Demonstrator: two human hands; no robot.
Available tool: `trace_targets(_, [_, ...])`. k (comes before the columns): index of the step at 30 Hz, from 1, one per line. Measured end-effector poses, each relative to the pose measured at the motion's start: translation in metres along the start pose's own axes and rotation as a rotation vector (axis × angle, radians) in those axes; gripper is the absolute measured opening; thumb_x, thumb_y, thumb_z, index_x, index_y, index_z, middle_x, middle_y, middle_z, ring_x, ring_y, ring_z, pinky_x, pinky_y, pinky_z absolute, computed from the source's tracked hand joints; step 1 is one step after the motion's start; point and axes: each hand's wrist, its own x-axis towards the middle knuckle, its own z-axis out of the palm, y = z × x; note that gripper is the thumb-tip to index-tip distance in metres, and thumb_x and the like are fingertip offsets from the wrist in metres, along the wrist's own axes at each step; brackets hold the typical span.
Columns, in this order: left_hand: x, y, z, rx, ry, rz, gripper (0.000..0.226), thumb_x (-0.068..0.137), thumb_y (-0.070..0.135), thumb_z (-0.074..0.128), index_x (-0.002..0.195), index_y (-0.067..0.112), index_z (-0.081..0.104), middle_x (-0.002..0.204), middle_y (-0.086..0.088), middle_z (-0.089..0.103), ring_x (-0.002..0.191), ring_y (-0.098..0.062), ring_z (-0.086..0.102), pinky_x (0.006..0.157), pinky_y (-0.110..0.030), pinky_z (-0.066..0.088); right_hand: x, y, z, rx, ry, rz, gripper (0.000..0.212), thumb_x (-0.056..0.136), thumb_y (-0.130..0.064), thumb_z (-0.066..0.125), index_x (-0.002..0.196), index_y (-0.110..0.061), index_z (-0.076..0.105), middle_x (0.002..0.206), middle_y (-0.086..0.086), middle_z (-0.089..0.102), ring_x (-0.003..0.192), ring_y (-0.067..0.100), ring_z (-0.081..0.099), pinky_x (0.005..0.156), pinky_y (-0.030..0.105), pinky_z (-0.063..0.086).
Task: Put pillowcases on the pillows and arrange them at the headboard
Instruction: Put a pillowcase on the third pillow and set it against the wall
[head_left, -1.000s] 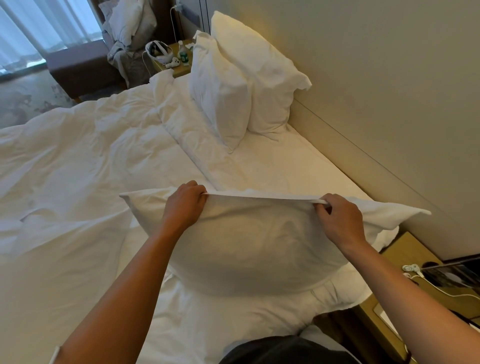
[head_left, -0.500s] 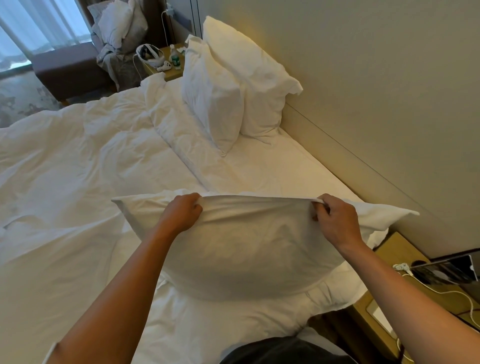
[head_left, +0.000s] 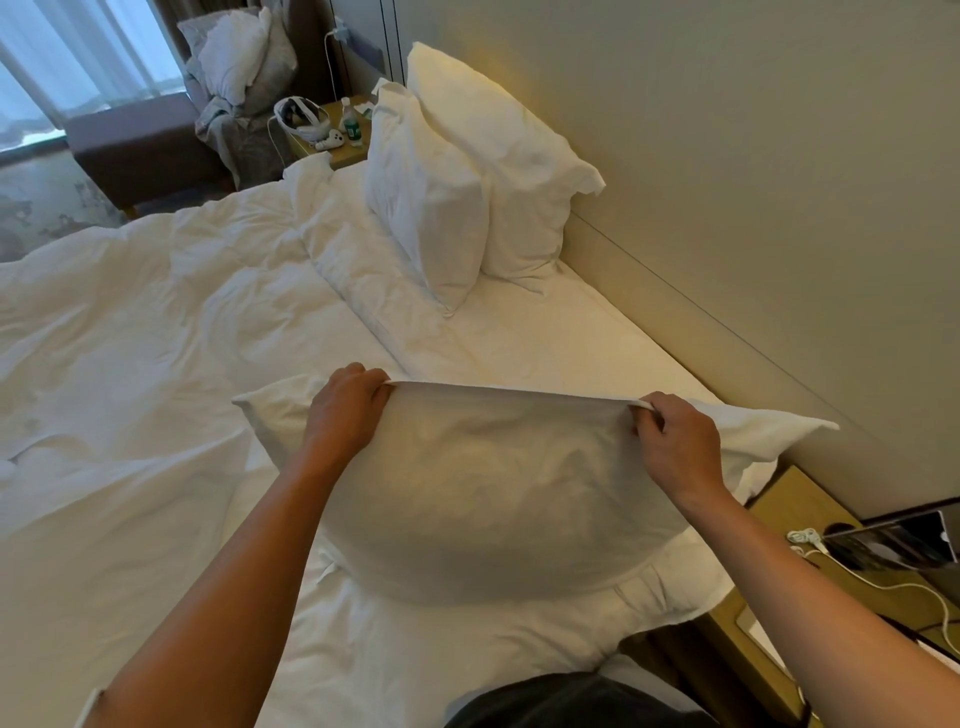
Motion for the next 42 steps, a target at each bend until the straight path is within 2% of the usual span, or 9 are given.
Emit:
trace_targets(4, [-0.001, 0.002, 0.002, -0.036, -0.085, 0.02, 0.032, 0.103, 0.025, 0.05, 0.081, 0.01, 0.068, 0.081, -0.004, 0.053, 0.082, -0.027, 0.056, 0.067, -0.037, 0.044, -0.007, -0.003, -0.006, -0.002, 0.034, 0.05, 0.024, 0.104, -0.028, 0.052, 0.083, -0.027, 0.065, 0.078, -0.011, 0.063, 0.073, 0.003, 0.056, 0.059, 0.02, 0.036])
trace_targets(7, [-0.004, -0.003, 0.006, -0.063, -0.148, 0.021, 0.029, 0.102, 0.018, 0.049, 0.086, 0.007, 0.071, 0.088, -0.006, 0.054, 0.086, -0.028, 0.055, 0.073, -0.038, 0.045, -0.006, -0.003, -0.009, 0.013, 0.017, 0.041, 0.024, 0.104, -0.028, 0.052, 0.084, -0.026, 0.066, 0.077, -0.011, 0.064, 0.073, 0.004, 0.057, 0.06, 0.022, 0.039])
trace_targets(15, [-0.011, 0.004, 0.001, -0.156, -0.036, -0.117, 0.025, 0.101, 0.02, 0.044, 0.09, 0.02, 0.066, 0.083, -0.005, 0.068, 0.08, -0.028, 0.063, 0.071, -0.043, 0.055, 0.005, -0.007, -0.012, 0.024, -0.042, 0.036, 0.03, 0.103, -0.029, 0.052, 0.076, -0.025, 0.064, 0.07, -0.009, 0.064, 0.067, 0.009, 0.059, 0.06, 0.033, 0.046])
trace_targets(20, [0.01, 0.027, -0.009, -0.117, 0.134, -0.202, 0.026, 0.101, 0.02, 0.042, 0.096, 0.019, 0.068, 0.093, -0.006, 0.07, 0.088, -0.03, 0.064, 0.067, -0.038, 0.048, 0.051, -0.021, -0.025, 0.052, -0.045, 0.026, 0.032, 0.102, -0.025, 0.054, 0.073, -0.018, 0.066, 0.067, -0.004, 0.067, 0.067, 0.02, 0.063, 0.064, 0.038, 0.051])
trace_targets(24, [0.047, 0.059, -0.035, -0.158, 0.248, -0.278, 0.028, 0.101, 0.019, 0.041, 0.103, 0.017, 0.069, 0.1, -0.009, 0.069, 0.093, -0.033, 0.064, 0.069, -0.038, 0.049, 0.102, -0.036, -0.049, 0.018, -0.007, -0.026, 0.034, 0.101, -0.024, 0.057, 0.068, -0.018, 0.064, 0.064, -0.005, 0.066, 0.064, 0.02, 0.061, 0.056, 0.028, 0.041])
trace_targets(27, [0.081, 0.091, -0.061, -0.209, 0.339, -0.292, 0.028, 0.101, 0.019, 0.042, 0.104, 0.016, 0.07, 0.103, -0.01, 0.069, 0.095, -0.034, 0.064, 0.071, -0.039, 0.05, 0.147, -0.046, -0.081, -0.005, 0.07, -0.069, 0.034, 0.101, -0.023, 0.058, 0.069, -0.013, 0.065, 0.065, 0.0, 0.067, 0.065, 0.026, 0.061, 0.057, 0.032, 0.042])
trace_targets(30, [0.121, 0.128, -0.091, -0.273, 0.426, -0.273, 0.029, 0.101, 0.019, 0.042, 0.105, 0.016, 0.071, 0.104, -0.01, 0.068, 0.097, -0.033, 0.063, 0.073, -0.04, 0.051, 0.195, -0.062, -0.124, -0.012, 0.168, -0.098, 0.035, 0.101, -0.025, 0.058, 0.069, -0.011, 0.064, 0.065, 0.003, 0.066, 0.065, 0.03, 0.06, 0.063, 0.039, 0.048])
trace_targets(38, [0.237, 0.246, -0.154, -0.431, 0.68, -0.221, 0.033, 0.106, 0.021, 0.039, 0.104, 0.008, 0.07, 0.104, -0.016, 0.068, 0.094, -0.032, 0.063, 0.075, -0.044, 0.056, 0.288, -0.08, -0.239, 0.052, 0.416, -0.111, 0.037, 0.1, -0.025, 0.059, 0.067, -0.008, 0.061, 0.064, 0.004, 0.064, 0.065, 0.031, 0.057, 0.058, 0.037, 0.037])
trace_targets(42, [0.272, 0.292, -0.151, -0.46, 0.7, -0.11, 0.032, 0.106, 0.022, 0.043, 0.117, 0.01, 0.071, 0.113, -0.017, 0.069, 0.1, -0.033, 0.065, 0.086, -0.046, 0.056, 0.298, -0.05, -0.266, 0.059, 0.424, -0.064, 0.036, 0.101, -0.026, 0.058, 0.071, -0.01, 0.067, 0.068, 0.005, 0.068, 0.069, 0.032, 0.062, 0.062, 0.042, 0.048])
